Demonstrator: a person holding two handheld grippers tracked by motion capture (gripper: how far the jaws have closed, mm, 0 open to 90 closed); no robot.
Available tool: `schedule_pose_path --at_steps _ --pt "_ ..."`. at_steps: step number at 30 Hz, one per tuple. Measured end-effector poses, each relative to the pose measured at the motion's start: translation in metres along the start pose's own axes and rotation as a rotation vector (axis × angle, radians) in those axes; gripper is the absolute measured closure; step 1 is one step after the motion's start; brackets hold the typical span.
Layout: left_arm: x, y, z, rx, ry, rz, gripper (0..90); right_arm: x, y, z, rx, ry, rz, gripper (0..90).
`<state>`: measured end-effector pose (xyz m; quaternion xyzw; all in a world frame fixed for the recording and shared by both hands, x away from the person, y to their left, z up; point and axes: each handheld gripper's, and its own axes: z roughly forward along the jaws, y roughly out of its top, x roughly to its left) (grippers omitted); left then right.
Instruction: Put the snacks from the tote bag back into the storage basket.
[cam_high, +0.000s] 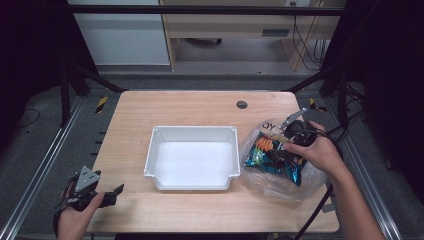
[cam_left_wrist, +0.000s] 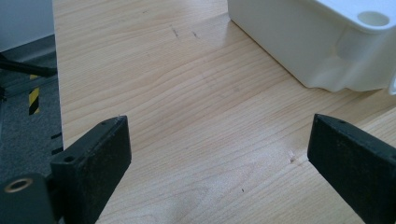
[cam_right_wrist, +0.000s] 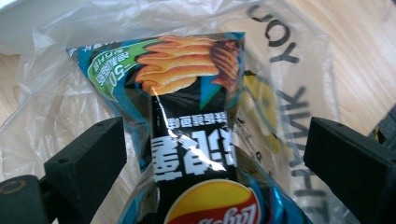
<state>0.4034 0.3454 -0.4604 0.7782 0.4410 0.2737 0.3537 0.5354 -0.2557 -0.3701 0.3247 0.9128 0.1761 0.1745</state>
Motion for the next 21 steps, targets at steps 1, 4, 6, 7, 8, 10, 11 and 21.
schedule_pose_path --at_steps 1,4,6,7,8,10,11,21 --pt "0.000 0.000 0.000 0.000 0.000 0.001 5.7 0.001 0.000 0.002 0.000 0.002 -0.004 6.3" --pt "0.000 0.000 0.001 0.000 0.000 0.003 5.7 0.005 -0.002 0.009 0.010 0.013 -0.018 6.3" --pt "0.000 0.000 0.001 0.001 -0.001 0.003 5.7 0.006 -0.002 0.011 0.015 0.017 -0.020 6.3" --pt "0.000 0.000 0.001 0.002 -0.002 0.004 5.7 0.006 -0.003 0.013 0.015 0.020 -0.019 6.3" --pt "-0.001 0.000 0.001 0.003 -0.002 0.004 5.7 0.007 -0.005 0.017 0.015 0.028 -0.016 6.4" --pt "-0.001 0.000 0.001 0.004 -0.004 0.007 5.7 0.007 -0.006 0.021 0.023 0.033 -0.013 6.4" --pt "-0.001 0.000 0.001 0.004 -0.003 0.007 5.7 0.007 -0.006 0.023 0.029 0.036 -0.007 6.5" --pt "0.001 -0.003 0.003 0.018 -0.002 0.000 5.7 0.004 -0.013 0.039 0.049 0.061 0.003 6.7"
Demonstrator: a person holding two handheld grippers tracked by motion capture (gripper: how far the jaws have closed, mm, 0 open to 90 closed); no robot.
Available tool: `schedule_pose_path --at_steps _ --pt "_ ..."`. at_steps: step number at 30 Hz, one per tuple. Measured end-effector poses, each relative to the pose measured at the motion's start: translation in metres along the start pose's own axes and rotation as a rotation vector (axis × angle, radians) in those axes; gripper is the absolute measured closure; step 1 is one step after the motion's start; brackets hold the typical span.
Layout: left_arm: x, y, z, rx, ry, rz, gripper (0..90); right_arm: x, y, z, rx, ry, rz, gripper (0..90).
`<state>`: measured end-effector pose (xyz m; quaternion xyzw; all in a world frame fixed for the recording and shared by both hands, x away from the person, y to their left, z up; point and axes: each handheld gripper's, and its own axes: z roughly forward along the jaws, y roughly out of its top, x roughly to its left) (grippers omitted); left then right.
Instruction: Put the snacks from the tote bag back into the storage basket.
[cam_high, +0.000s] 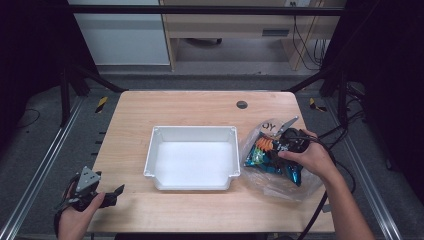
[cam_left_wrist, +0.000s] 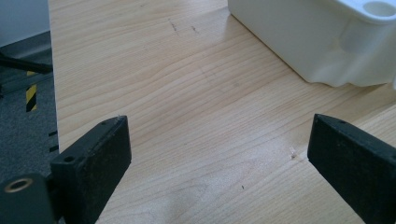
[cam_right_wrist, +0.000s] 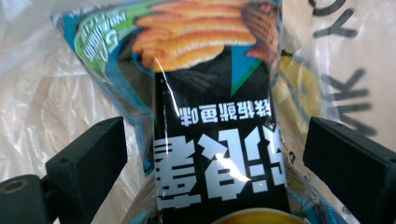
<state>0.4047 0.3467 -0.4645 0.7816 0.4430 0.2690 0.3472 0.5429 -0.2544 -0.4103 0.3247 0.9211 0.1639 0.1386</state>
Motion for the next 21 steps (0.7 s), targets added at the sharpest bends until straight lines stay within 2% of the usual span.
schedule_pose_path --at_steps 8,16,21 --pt "-0.001 0.000 0.001 -0.001 0.009 -0.001 5.4 -0.005 0.001 0.012 0.022 0.024 -0.006 6.7" --pt "0.000 0.000 0.000 -0.001 0.012 0.002 5.4 -0.005 0.003 0.017 0.026 0.021 -0.006 7.7" --pt "0.000 0.000 0.000 0.000 0.008 0.005 5.3 -0.006 0.003 0.020 0.036 0.037 -0.006 6.9"
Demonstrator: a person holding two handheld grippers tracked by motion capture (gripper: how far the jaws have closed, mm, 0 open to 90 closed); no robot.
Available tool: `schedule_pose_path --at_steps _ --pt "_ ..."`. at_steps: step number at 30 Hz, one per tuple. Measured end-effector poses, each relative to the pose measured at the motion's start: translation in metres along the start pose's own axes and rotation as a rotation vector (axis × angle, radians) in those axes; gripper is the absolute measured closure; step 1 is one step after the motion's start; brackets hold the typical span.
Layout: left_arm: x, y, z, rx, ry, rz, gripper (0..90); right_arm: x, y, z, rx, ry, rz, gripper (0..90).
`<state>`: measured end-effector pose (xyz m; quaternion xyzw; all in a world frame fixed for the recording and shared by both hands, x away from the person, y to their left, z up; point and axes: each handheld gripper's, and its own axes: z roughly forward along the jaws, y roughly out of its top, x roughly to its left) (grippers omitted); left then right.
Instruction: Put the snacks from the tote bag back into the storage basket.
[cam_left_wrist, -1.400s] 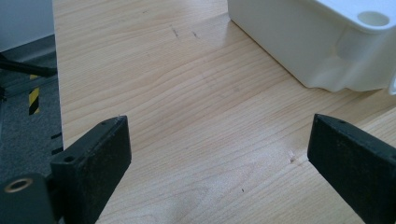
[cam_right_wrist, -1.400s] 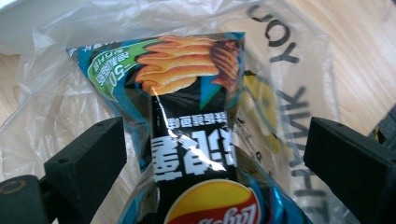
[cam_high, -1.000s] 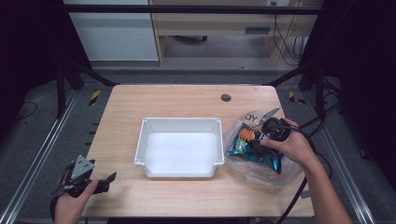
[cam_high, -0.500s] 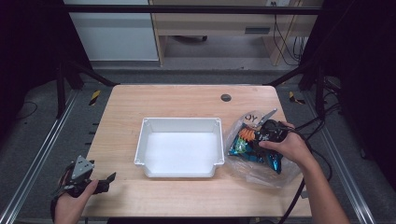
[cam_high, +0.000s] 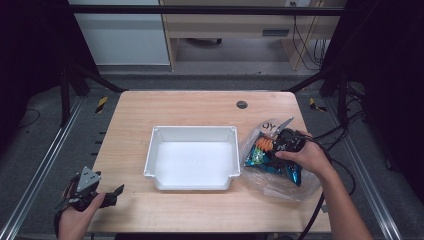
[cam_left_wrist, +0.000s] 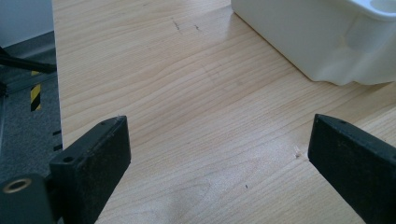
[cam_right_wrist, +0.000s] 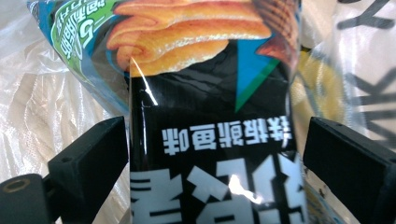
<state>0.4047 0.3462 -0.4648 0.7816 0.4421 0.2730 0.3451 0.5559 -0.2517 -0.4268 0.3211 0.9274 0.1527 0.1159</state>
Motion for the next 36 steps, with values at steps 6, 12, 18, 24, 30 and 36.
schedule_pose_path --at_steps 6,12,18,24,30,36 --pt "-0.001 0.000 0.001 0.001 0.000 0.000 5.3 -0.001 -0.003 0.005 0.008 0.007 0.009 7.1" --pt "-0.002 0.000 0.001 -0.001 0.000 -0.001 5.3 -0.003 -0.007 0.009 0.013 0.016 0.024 6.9" --pt "-0.002 0.000 0.001 0.000 -0.001 0.001 5.3 -0.003 -0.008 0.012 0.019 0.026 0.021 6.1" --pt "-0.002 0.000 0.001 -0.001 -0.001 0.002 5.3 -0.001 -0.009 0.013 0.022 0.025 0.026 5.8" --pt "-0.002 0.001 0.001 -0.001 0.001 0.002 5.3 0.000 -0.011 0.013 0.009 0.025 0.024 9.4" --pt "-0.002 0.000 0.001 0.003 0.005 0.005 5.4 -0.002 -0.014 0.008 -0.013 0.028 0.011 22.2"
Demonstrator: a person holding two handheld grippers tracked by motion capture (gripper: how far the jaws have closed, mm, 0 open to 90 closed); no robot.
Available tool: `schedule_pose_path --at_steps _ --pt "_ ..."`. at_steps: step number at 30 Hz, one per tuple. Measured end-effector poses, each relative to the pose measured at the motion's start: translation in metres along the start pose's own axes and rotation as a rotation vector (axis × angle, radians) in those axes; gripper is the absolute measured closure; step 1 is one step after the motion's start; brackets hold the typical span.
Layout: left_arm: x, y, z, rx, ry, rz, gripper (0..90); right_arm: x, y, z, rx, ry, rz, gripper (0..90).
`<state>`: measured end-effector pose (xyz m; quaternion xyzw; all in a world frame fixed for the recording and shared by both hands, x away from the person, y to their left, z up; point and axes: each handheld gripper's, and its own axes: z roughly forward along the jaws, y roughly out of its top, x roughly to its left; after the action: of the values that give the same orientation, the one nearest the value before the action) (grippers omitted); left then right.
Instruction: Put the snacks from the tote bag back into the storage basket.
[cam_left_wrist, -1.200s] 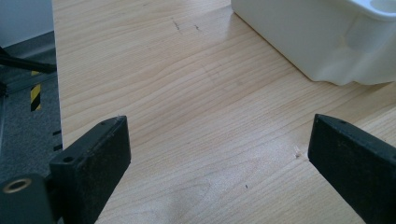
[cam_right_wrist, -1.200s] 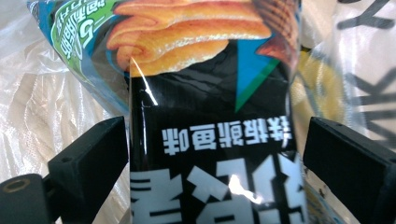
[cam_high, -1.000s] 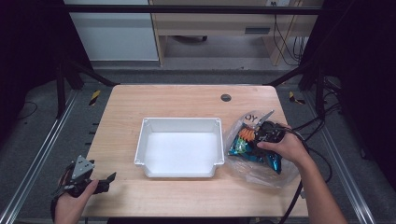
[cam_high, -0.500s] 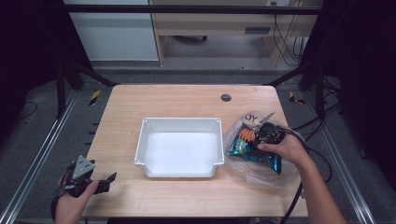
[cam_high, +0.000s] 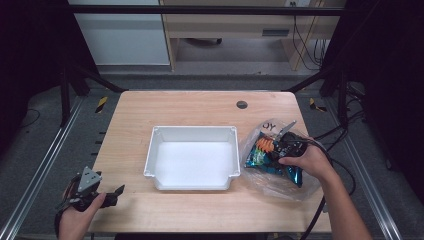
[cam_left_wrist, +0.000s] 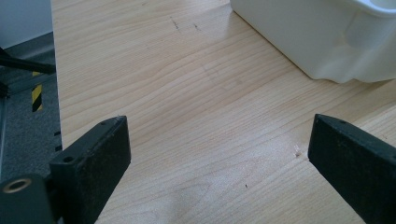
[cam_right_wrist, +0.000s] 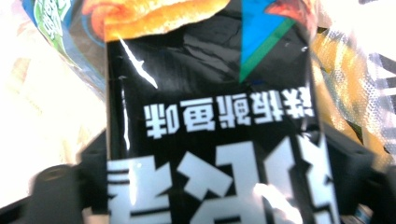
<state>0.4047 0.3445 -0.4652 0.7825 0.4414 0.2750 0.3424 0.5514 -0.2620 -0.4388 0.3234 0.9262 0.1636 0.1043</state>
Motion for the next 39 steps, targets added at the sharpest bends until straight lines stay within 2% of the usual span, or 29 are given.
schedule_pose_path --at_steps 4,10,17,19,23,29,36,39 --pt "0.000 0.000 0.000 -0.002 0.001 -0.002 5.4 0.002 -0.001 -0.006 0.004 -0.009 -0.026 32.0" --pt "0.000 0.000 -0.001 -0.006 0.003 -0.002 5.3 0.005 0.003 -0.015 0.009 -0.020 -0.044 39.6" --pt "0.001 0.001 -0.001 -0.010 0.006 -0.001 5.3 0.009 0.003 -0.032 0.000 -0.034 -0.060 40.7" --pt "0.001 0.001 -0.001 -0.010 0.006 0.000 5.3 0.011 0.002 -0.043 -0.006 -0.049 -0.059 40.7" --pt "0.001 0.001 -0.002 -0.009 0.002 0.002 5.3 0.012 0.001 -0.050 -0.010 -0.055 -0.047 40.6" --pt "0.000 0.001 -0.001 -0.011 0.002 0.003 5.4 0.012 -0.001 -0.055 -0.064 -0.034 -0.043 40.6" --pt "0.001 0.001 -0.001 -0.012 0.002 0.001 5.3 0.018 0.008 -0.060 -0.115 -0.018 -0.053 40.7" --pt "0.001 0.001 -0.002 -0.013 0.001 0.002 5.3 0.020 0.013 -0.064 -0.133 -0.027 -0.059 40.7"
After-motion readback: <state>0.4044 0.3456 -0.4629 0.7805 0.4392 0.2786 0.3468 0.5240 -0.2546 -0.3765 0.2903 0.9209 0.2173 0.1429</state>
